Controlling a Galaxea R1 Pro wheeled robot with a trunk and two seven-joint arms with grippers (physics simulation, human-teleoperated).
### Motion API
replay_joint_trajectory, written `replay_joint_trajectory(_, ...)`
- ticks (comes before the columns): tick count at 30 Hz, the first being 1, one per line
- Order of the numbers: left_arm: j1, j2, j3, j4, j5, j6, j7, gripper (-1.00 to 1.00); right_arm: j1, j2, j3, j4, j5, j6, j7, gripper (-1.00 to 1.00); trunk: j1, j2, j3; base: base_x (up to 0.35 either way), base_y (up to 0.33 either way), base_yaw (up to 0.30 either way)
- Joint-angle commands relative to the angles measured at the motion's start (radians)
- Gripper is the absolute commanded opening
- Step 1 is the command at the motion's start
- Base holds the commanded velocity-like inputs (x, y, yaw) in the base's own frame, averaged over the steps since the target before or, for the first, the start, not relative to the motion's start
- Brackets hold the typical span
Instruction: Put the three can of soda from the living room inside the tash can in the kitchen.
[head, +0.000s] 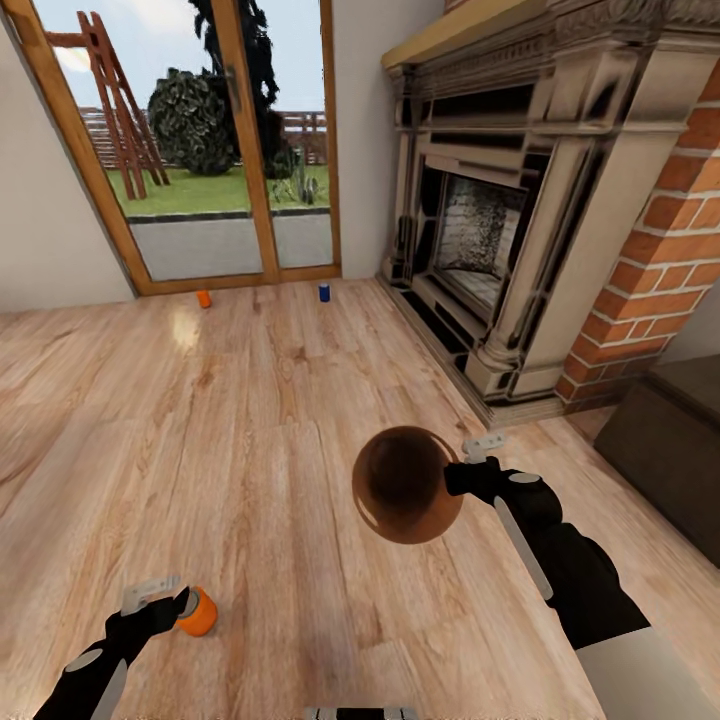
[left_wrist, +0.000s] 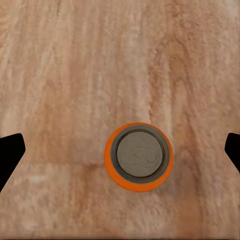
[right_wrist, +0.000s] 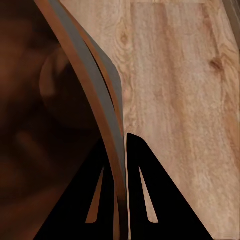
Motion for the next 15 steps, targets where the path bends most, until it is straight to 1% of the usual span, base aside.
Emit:
replay_joint_trajectory(1, 0.000, 0.000, 0.000, -0.001, 0.000, 0.000, 0.000, 1.00, -0.001, 0.000, 0.000, -0.001, -0.009, 0.000, 0.004, -1.00, 0.000, 0.000, -0.004, 0.000, 0.000, 0.000)
replay_joint_trajectory(7, 0.000, -0.001, 0.000, 0.001, -0.006, 0.002, 0.007, 1.00, -0.001, 0.001, 0.000, -0.001, -0.009, 0.000, 0.003, -1.00, 0.000, 0.000, -0.004, 0.019, -0.005, 0.000)
replay_joint_trajectory(13, 0.000, -0.001, -0.001, 0.000, -0.003, 0.001, 0.003, 1.00, -0.001, 0.001, 0.000, -0.001, -0.009, 0.000, 0.003, -1.00, 0.000, 0.000, -0.004, 0.203, -0.120, 0.000)
replay_joint_trajectory(15, 0.000, -0.001, 0.000, -0.001, -0.002, 0.000, 0.002, 1.00, -0.001, 0.001, 0.000, -0.001, -0.009, 0.000, 0.003, -1.00, 0.000, 0.000, -0.004, 0.109, -0.063, 0.000)
